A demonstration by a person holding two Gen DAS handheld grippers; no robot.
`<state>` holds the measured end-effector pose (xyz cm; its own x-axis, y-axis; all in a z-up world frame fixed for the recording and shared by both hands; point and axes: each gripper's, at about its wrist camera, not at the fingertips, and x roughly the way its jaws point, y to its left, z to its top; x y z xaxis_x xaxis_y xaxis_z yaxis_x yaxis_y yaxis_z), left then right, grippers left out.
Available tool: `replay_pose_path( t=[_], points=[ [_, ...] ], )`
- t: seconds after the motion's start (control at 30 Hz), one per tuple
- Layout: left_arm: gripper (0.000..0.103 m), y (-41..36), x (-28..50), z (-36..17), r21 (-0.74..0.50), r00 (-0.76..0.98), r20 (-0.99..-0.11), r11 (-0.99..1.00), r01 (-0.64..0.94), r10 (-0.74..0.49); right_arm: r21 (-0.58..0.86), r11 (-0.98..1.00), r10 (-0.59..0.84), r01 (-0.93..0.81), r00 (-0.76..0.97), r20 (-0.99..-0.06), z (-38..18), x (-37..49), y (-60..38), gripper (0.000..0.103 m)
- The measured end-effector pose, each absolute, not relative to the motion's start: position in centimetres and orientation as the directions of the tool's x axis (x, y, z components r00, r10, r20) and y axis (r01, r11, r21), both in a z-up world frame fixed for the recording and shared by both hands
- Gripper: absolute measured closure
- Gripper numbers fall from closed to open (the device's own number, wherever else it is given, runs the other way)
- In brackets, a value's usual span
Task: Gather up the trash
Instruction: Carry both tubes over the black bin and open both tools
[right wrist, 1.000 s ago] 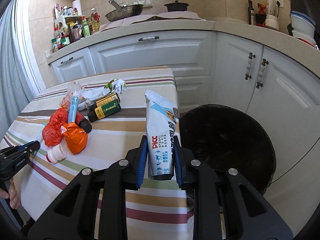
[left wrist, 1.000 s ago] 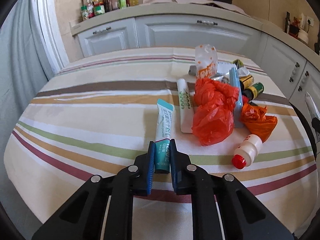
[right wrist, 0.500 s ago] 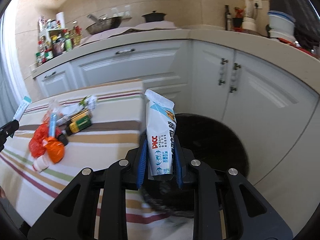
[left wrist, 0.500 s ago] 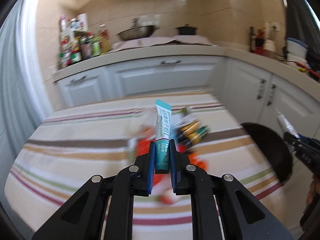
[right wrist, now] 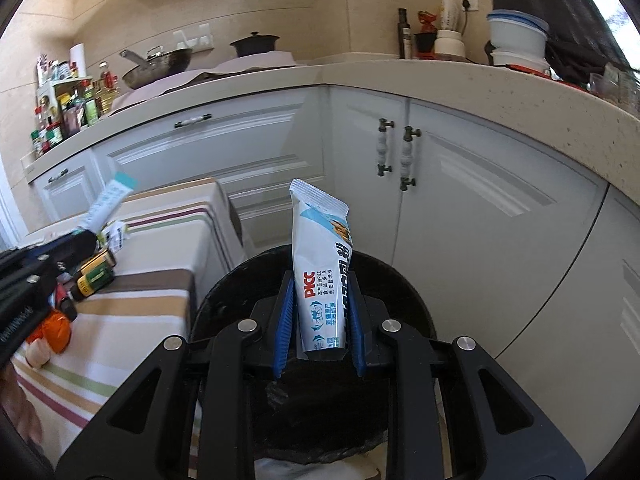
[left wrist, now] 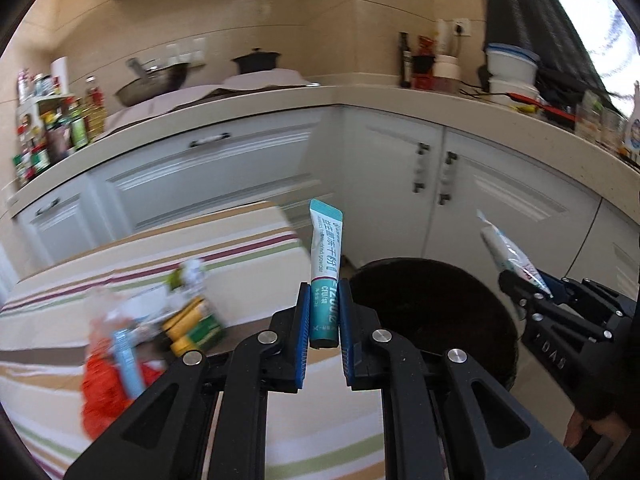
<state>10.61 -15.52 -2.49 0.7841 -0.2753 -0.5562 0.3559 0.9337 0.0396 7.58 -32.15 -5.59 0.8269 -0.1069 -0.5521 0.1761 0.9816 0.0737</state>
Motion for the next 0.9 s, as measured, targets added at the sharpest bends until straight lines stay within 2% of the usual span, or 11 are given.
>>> replay_pose_path(
  t=[0.27, 0.33, 0.37, 0.4, 0.43, 0.47, 0.57, 0.6, 0.9],
  points=[
    [0.089, -19.2, 13.0, -3.6, 0.038, 0.77, -0.567, 0.925, 0.379, -0.292, 0.092, 0.976, -0.116, 0.198, 0.829, -0.547, -6.1, 9.2, -34.2, 0.079],
    [0.085, -20.1, 13.8, -4.1, 0.04, 0.752, -0.588, 0.918, 0.394, -0.297, 0.095, 0.976, -0.112, 0.196, 0.826, -0.552, -6.5, 9.9, -34.5, 0.077],
    [0.079, -20.5, 14.2, -4.5, 0.046, 0.747, -0.599, 0.918, 0.394, -0.29, 0.095, 0.976, -0.111, 0.196, 0.824, -0.556, -6.7, 10.2, -34.7, 0.076],
    [0.067, -20.8, 14.6, -4.9, 0.05, 0.743, -0.608, 0.92, 0.388, -0.28, 0.096, 0.975, -0.112, 0.199, 0.82, -0.562, -7.0, 10.6, -34.8, 0.071],
    [0.06, -20.9, 14.8, -5.1, 0.049, 0.74, -0.613, 0.923, 0.383, -0.275, 0.099, 0.974, -0.112, 0.203, 0.815, -0.569, -7.4, 10.9, -35.1, 0.067],
    [0.051, -20.9, 15.1, -5.4, 0.045, 0.735, -0.623, 0.925, 0.376, -0.269, 0.102, 0.973, -0.113, 0.208, 0.81, -0.576, -7.7, 11.2, -35.3, 0.066],
    [0.048, -20.7, 15.5, -5.8, 0.039, 0.721, -0.644, 0.93, 0.366, -0.256, 0.107, 0.97, -0.118, 0.22, 0.803, -0.584, -8.1, 11.5, -35.6, 0.062],
    [0.047, -20.6, 15.5, -5.8, 0.04, 0.722, -0.643, 0.931, 0.363, -0.254, 0.108, 0.969, -0.12, 0.223, 0.803, -0.583, -8.1, 11.5, -35.7, 0.058],
    [0.044, -17.2, 13.4, -3.8, 0.035, 0.755, -0.61, 0.944, 0.329, -0.241, 0.107, 0.972, -0.115, 0.211, 0.815, -0.568, -6.8, 10.2, -34.3, 0.057]
  ],
)
